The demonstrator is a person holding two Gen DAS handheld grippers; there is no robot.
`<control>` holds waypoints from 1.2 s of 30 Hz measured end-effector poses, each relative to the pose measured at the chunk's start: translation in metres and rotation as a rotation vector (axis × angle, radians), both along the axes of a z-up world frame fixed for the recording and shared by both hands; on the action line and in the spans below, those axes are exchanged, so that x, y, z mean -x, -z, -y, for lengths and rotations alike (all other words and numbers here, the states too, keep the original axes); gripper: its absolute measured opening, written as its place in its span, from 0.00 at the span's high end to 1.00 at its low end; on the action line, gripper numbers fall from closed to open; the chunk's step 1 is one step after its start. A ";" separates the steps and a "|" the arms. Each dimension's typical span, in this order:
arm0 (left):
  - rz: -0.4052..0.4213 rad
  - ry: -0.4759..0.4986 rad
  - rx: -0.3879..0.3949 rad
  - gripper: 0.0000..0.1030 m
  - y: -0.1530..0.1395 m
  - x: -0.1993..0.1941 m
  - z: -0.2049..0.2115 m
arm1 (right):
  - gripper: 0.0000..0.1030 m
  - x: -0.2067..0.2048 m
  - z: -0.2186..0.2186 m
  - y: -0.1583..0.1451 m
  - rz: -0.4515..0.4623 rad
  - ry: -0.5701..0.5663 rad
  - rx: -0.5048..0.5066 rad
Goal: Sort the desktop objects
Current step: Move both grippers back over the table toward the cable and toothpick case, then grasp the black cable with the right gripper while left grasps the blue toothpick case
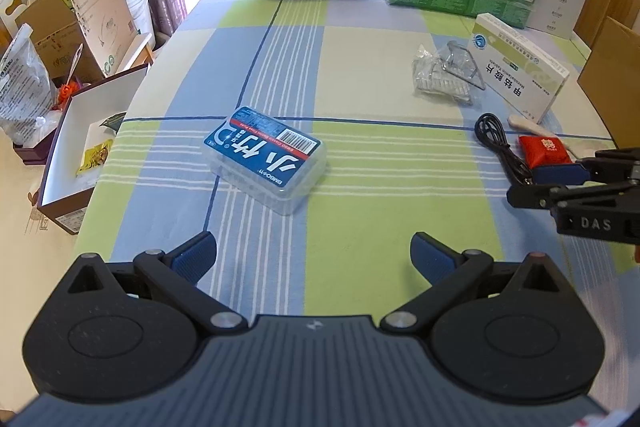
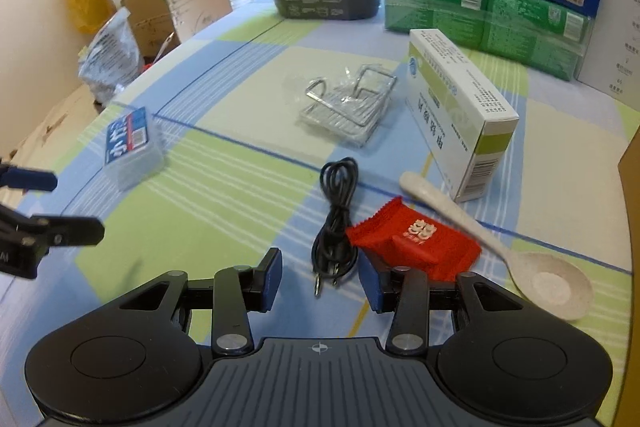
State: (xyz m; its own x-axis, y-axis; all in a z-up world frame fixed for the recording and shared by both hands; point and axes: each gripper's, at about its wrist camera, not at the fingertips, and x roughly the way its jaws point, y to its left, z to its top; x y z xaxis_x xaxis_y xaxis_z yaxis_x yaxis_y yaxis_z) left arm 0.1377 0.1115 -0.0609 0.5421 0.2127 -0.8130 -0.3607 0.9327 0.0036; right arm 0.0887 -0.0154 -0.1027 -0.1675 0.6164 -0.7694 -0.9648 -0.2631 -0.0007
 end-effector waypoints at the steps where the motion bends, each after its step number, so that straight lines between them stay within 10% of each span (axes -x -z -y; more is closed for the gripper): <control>1: 0.001 -0.004 0.001 0.02 0.000 -0.001 -0.001 | 0.60 -0.001 -0.002 0.000 -0.006 0.005 -0.006; 16: 0.021 -0.042 0.039 0.02 0.003 -0.006 -0.013 | 0.61 0.019 -0.021 0.010 0.035 -0.020 -0.053; 20: 0.029 -0.058 0.049 0.02 0.004 -0.007 -0.018 | 0.80 0.025 -0.021 0.012 0.070 -0.037 -0.063; 36: 0.086 -0.145 0.074 0.02 0.009 -0.012 -0.042 | 0.87 0.056 -0.019 0.007 0.022 -0.114 -0.085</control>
State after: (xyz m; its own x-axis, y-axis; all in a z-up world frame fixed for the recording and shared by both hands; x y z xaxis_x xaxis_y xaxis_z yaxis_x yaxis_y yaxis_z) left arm 0.1495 0.1538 -0.0697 0.5784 0.2350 -0.7812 -0.4878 0.8672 -0.1002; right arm 0.0331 0.0038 -0.1093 -0.2241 0.6572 -0.7197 -0.9280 -0.3694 -0.0483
